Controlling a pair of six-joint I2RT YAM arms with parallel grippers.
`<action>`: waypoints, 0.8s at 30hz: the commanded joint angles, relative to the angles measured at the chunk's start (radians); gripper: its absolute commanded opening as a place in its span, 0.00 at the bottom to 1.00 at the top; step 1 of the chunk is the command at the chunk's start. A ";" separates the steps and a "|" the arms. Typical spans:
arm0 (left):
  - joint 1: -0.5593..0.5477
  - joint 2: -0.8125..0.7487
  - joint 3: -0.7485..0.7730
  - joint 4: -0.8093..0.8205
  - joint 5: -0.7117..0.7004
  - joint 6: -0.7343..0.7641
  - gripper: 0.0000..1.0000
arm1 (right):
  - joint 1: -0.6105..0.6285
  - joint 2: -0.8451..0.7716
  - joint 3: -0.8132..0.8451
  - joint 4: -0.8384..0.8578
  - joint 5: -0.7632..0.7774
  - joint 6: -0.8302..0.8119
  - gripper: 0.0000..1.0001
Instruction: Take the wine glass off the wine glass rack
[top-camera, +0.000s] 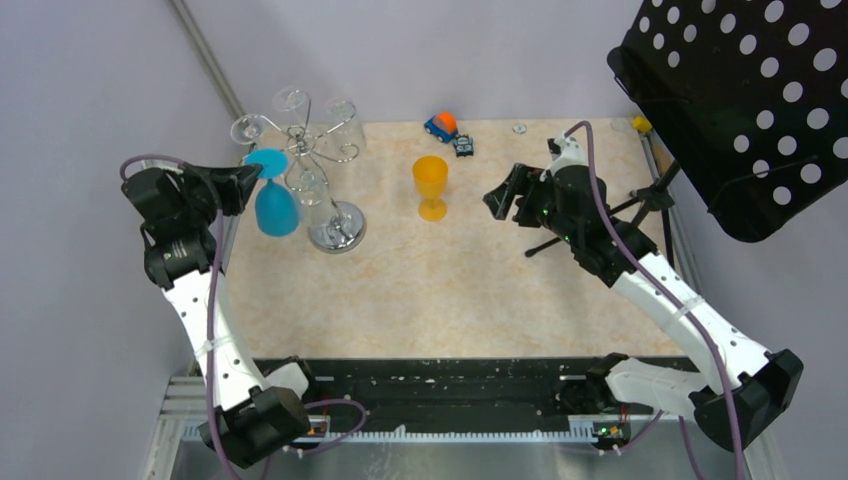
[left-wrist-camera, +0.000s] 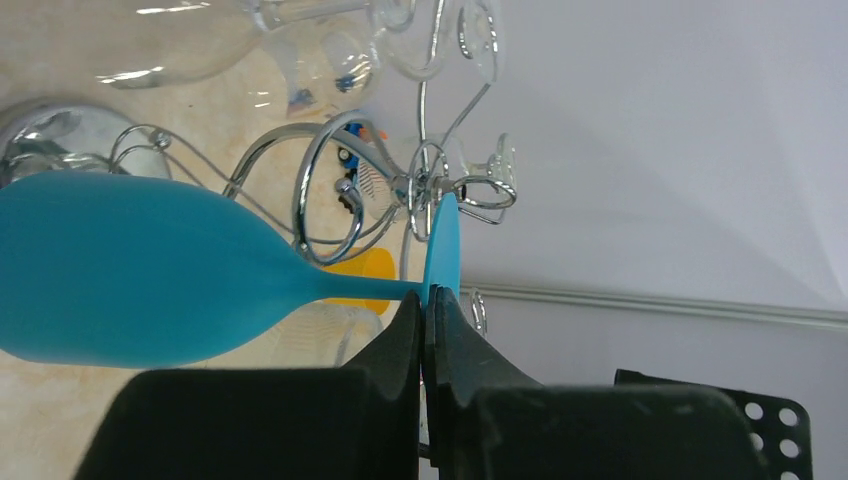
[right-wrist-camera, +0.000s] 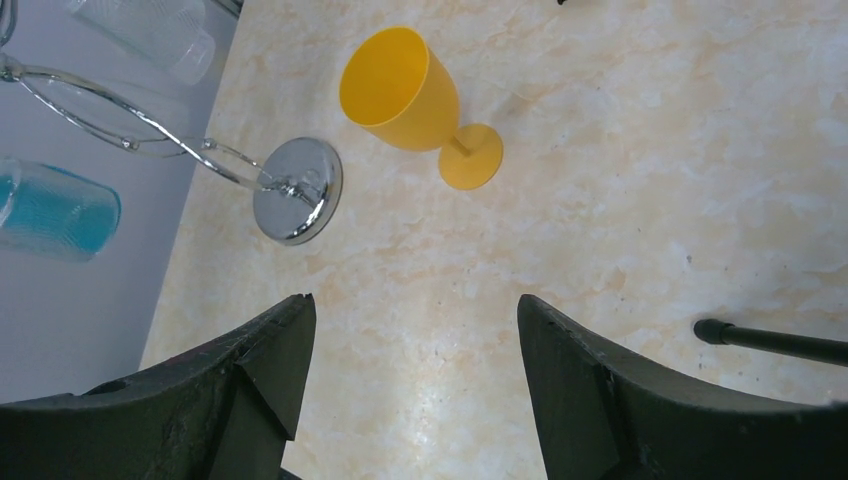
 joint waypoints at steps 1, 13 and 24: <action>-0.001 -0.064 0.080 -0.141 -0.130 0.057 0.00 | -0.009 -0.021 0.027 -0.002 -0.012 0.002 0.75; -0.001 -0.216 0.284 -0.350 -0.430 0.065 0.00 | -0.009 -0.023 0.043 -0.014 -0.041 0.011 0.77; -0.002 -0.168 0.506 -0.093 -0.096 -0.092 0.00 | -0.009 -0.028 0.053 0.015 -0.092 0.018 0.77</action>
